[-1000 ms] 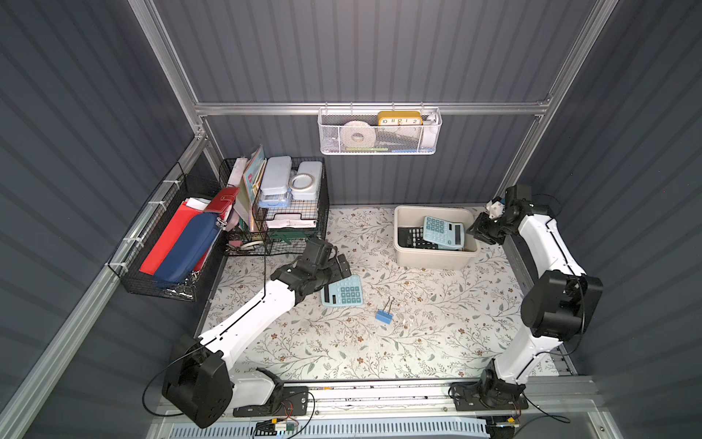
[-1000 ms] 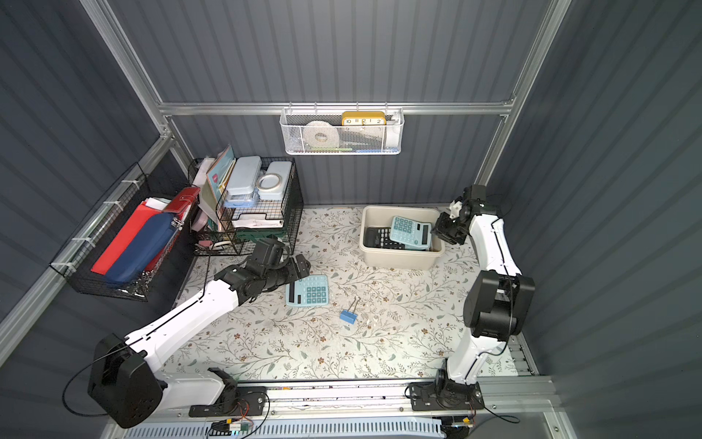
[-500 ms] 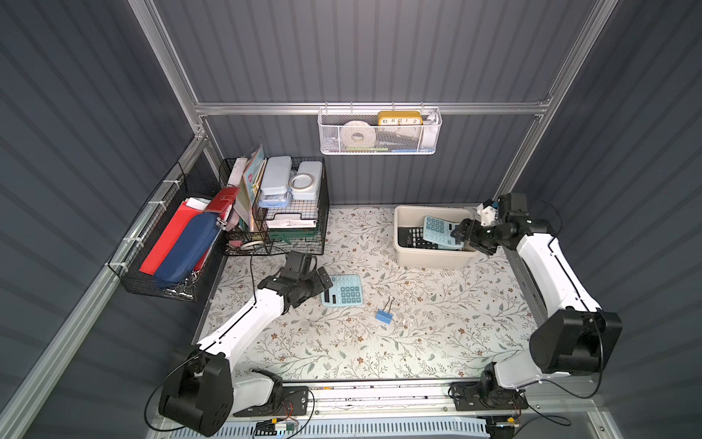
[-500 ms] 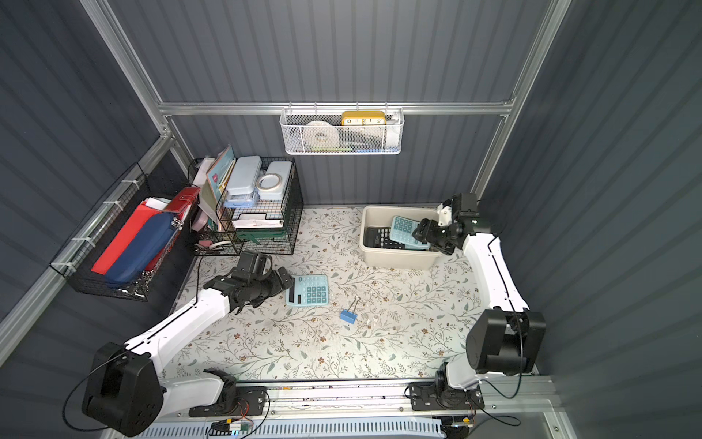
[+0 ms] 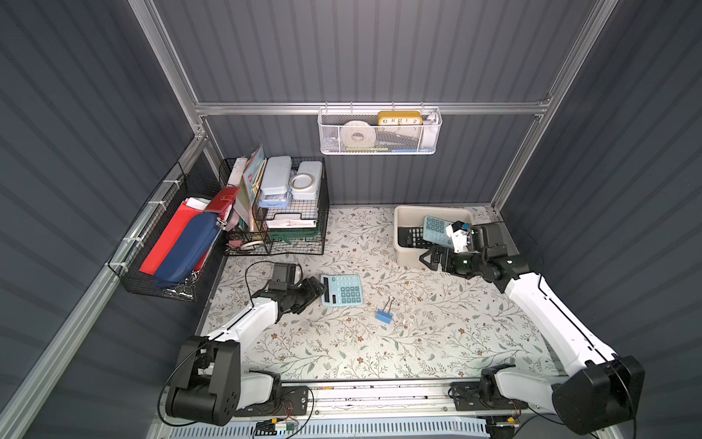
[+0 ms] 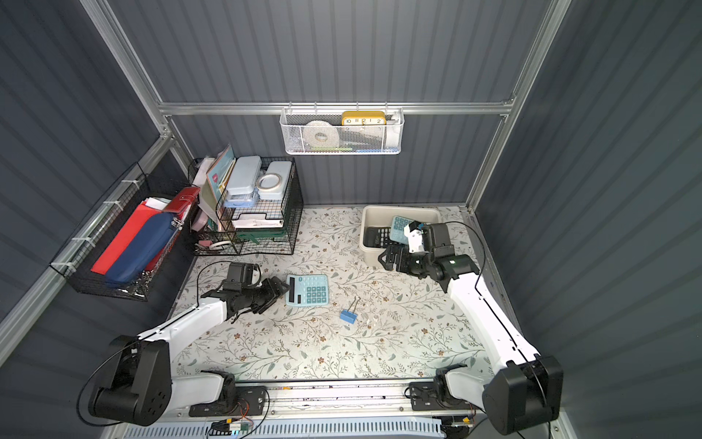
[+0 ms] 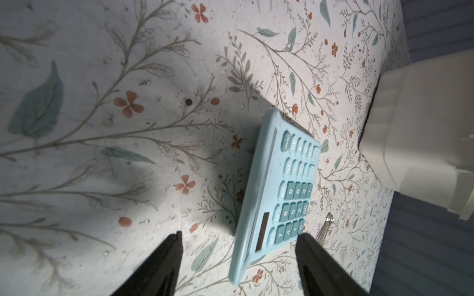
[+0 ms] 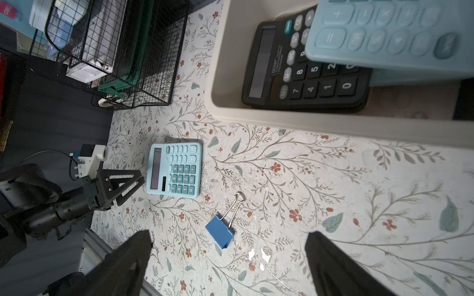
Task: Put the calculator in the storage box
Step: Pick up the calculator at the center of the board.
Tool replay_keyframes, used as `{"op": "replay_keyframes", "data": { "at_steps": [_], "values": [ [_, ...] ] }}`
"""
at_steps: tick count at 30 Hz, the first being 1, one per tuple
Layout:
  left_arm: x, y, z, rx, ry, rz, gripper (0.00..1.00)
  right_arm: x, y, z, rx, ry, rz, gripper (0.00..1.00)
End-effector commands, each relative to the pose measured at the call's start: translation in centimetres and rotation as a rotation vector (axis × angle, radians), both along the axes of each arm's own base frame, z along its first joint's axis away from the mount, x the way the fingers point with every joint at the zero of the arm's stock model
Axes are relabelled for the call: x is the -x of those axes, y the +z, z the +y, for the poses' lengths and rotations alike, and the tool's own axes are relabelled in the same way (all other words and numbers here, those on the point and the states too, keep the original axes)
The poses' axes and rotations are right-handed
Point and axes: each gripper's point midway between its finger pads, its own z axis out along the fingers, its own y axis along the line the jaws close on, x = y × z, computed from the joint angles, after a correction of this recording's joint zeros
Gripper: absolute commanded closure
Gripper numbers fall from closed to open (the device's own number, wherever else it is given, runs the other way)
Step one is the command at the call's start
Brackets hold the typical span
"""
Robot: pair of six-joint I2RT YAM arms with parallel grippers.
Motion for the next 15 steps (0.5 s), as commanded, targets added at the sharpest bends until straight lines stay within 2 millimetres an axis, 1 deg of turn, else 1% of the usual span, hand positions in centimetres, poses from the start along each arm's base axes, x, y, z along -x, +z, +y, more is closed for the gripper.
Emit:
{"op": "replay_keyframes", "data": {
  "at_steps": [1, 2, 9, 12, 15],
  "values": [
    [-0.4, -0.2, -0.7, 0.064, -0.051, -0.032, 0.36, -0.7, 0.5, 0.8, -0.040, 0.008, -0.044, 0.01],
    [-0.5, -0.3, -0.8, 0.067, -0.055, -0.032, 0.39, -0.6, 0.6, 0.9, -0.039, 0.014, -0.043, 0.01],
    [-0.6, -1.6, -1.4, 0.086, -0.112, -0.053, 0.49, -0.6, 0.0, 1.3, -0.040, 0.027, -0.020, 0.01],
    [-0.2, -2.7, -2.0, 0.116, -0.144, -0.030, 0.60, -0.5, -0.3, 1.6, -0.047, 0.030, -0.012, 0.01],
    [0.0, -3.4, -2.3, 0.126, -0.164, -0.018, 0.74, -0.5, -1.0, 1.9, -0.055, 0.034, 0.008, 0.01]
  ]
}}
